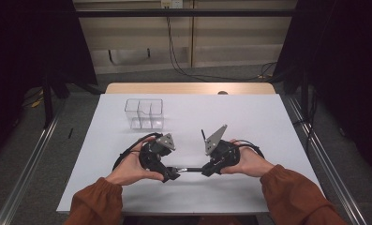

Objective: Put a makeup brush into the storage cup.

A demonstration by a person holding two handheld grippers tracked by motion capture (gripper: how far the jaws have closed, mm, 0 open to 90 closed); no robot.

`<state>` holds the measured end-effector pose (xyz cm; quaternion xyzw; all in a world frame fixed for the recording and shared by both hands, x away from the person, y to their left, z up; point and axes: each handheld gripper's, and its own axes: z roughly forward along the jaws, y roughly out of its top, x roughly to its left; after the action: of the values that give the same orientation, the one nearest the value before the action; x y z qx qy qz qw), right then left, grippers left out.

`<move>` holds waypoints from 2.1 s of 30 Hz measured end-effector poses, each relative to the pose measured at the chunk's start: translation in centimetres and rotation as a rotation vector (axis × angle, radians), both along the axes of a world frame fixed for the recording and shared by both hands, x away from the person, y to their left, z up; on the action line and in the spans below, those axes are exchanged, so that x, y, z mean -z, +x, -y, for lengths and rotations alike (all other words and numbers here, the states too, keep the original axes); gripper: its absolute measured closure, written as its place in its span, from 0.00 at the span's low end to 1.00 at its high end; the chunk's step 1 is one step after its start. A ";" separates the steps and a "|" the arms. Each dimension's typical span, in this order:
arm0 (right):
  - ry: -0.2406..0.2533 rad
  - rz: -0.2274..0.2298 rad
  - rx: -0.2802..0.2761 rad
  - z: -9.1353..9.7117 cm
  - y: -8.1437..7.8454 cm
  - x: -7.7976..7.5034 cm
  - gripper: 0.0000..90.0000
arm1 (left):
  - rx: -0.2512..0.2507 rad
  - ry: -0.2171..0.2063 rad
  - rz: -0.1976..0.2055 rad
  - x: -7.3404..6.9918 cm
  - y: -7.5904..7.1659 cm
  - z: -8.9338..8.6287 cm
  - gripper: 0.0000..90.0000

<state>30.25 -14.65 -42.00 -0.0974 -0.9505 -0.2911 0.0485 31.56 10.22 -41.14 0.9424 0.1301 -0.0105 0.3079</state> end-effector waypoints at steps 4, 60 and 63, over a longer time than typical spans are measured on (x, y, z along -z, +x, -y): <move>0.008 0.000 0.016 0.4 0.0 0.0 0.89 | -0.003 -0.002 -0.018 0.2 0.0 -0.5 0.05; 0.427 0.238 0.369 4.1 -3.1 1.7 0.89 | -0.243 -0.208 0.067 1.6 -2.0 -4.6 0.05; 0.452 0.245 0.381 4.2 -3.1 1.6 0.89 | -0.250 -0.221 0.082 1.5 -2.1 -4.7 0.05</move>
<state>27.16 -18.86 -43.62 -0.2244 -0.8251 -0.5085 -0.1014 29.45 14.91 -42.62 0.8790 0.2316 0.0519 0.4135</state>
